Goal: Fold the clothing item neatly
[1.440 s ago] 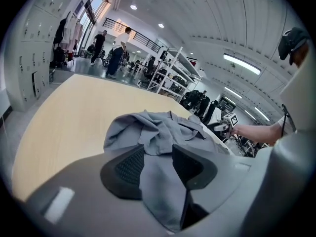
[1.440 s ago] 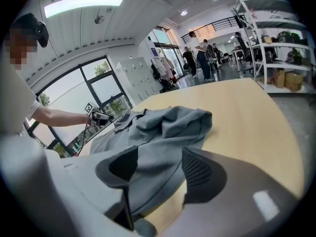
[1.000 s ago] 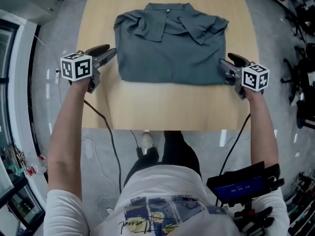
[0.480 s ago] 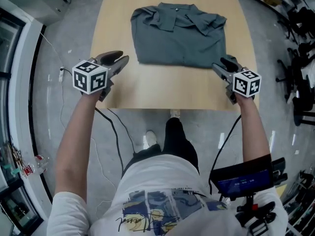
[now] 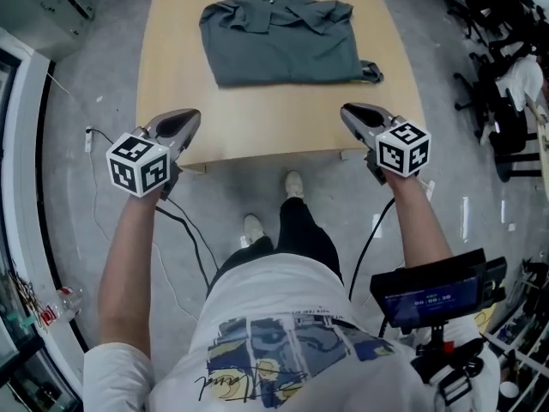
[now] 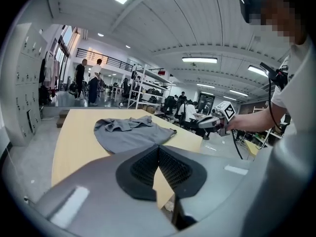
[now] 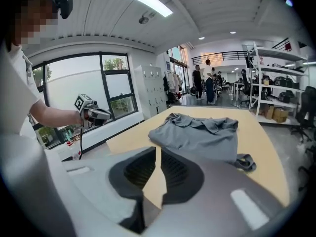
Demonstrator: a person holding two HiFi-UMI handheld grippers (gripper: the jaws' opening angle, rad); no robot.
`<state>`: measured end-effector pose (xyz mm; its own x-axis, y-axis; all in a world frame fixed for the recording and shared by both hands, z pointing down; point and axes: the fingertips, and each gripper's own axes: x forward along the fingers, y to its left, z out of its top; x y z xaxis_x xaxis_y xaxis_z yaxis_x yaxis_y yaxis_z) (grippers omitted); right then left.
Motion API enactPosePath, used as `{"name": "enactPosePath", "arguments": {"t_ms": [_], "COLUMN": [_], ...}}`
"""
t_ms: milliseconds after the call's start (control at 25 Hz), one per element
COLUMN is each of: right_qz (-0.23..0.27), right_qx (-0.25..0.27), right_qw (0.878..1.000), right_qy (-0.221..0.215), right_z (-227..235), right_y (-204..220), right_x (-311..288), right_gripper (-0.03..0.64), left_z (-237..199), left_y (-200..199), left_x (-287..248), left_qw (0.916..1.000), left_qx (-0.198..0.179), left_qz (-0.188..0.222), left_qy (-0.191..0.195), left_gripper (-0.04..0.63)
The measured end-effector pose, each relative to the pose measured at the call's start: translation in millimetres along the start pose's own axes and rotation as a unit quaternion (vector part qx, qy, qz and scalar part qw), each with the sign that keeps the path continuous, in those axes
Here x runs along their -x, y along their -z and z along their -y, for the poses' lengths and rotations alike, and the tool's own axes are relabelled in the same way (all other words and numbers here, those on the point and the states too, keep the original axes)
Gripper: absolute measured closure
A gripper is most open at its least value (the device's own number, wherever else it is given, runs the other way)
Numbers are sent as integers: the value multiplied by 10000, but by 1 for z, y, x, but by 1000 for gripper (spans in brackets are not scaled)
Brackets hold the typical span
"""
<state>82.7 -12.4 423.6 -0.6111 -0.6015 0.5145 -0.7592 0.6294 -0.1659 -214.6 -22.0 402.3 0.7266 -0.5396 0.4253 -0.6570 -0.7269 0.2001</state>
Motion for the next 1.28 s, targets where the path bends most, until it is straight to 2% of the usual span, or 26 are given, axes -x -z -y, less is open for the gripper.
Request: {"name": "enactPosePath", "arguments": {"t_ms": [160,320,520,800,1040,1280], "right_qz": [93,219,375,526,603,681], "right_qx": [-20,58,222,470,638,773], "right_qw": [10000,9997,9990,9962,9936,9908], "right_qy": [21,-39,-136,-511,-716,-881], "right_z": [-26,-52,-86,-124,-144,-154], "right_y": [8,11,17,21,34,46], "right_x": [28,51,86,139,177,192], "right_gripper": [614,614,614,614,614,614], "left_z": [42,84,145,225,283,312], "left_y": [0,-10,-6,-10,-9,1], "left_x": [7,13,18,27,25,26], "left_qw": [9998,9992,9984,9969,9976,9978], "left_qx": [-78,-114,-336,67,-128,-100], "left_qz": [66,247,180,600,448,400], "left_qy": [178,308,417,497,522,523], "left_gripper": [589,589,589,589,589,589]}}
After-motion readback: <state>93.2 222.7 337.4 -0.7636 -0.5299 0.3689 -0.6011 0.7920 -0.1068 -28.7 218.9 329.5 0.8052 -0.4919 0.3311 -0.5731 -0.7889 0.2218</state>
